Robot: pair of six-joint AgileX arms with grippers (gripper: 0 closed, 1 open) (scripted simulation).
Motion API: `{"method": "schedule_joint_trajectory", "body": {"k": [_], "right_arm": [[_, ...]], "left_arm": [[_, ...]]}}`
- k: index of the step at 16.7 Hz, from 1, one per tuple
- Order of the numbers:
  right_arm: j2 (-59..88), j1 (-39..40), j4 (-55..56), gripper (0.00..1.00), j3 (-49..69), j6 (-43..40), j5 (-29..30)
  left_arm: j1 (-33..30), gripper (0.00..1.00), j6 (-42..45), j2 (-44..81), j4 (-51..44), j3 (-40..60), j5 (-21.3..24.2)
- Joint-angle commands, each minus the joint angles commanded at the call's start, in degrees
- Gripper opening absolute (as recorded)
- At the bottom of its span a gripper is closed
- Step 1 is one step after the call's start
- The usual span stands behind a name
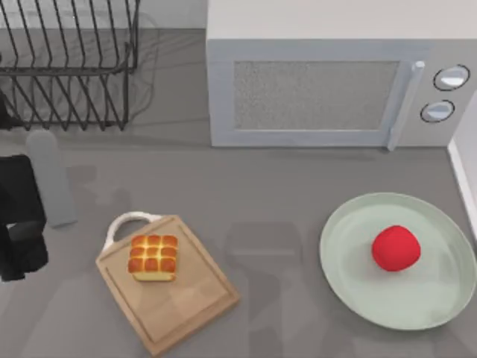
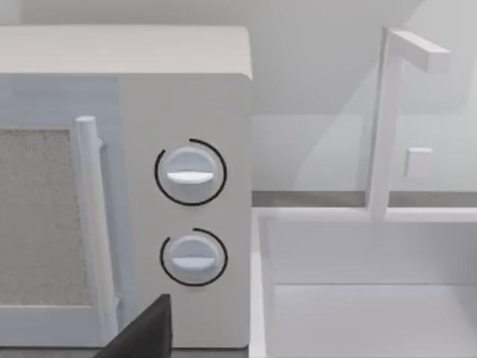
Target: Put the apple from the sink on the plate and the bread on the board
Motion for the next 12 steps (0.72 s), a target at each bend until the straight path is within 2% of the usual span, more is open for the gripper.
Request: {"method": "schedule_joint_trajectory", "body": {"k": [6, 9, 12], "right_arm": [[0.0, 0.0, 0.0, 1.0, 0.0, 0.0, 0.0], [0.0, 0.0, 0.0, 1.0, 0.0, 0.0, 0.0], [0.0, 0.0, 0.0, 1.0, 0.0, 0.0, 0.0]], "left_arm": [[6.6, 1.0, -43.8, -27.0, 10.5, -18.9, 0.0], [8.7, 1.0, -58.9, -39.3, 14.7, -26.3, 0.0], [9.9, 1.0, -68.7, -48.7, 17.8, -31.4, 0.1]]}}
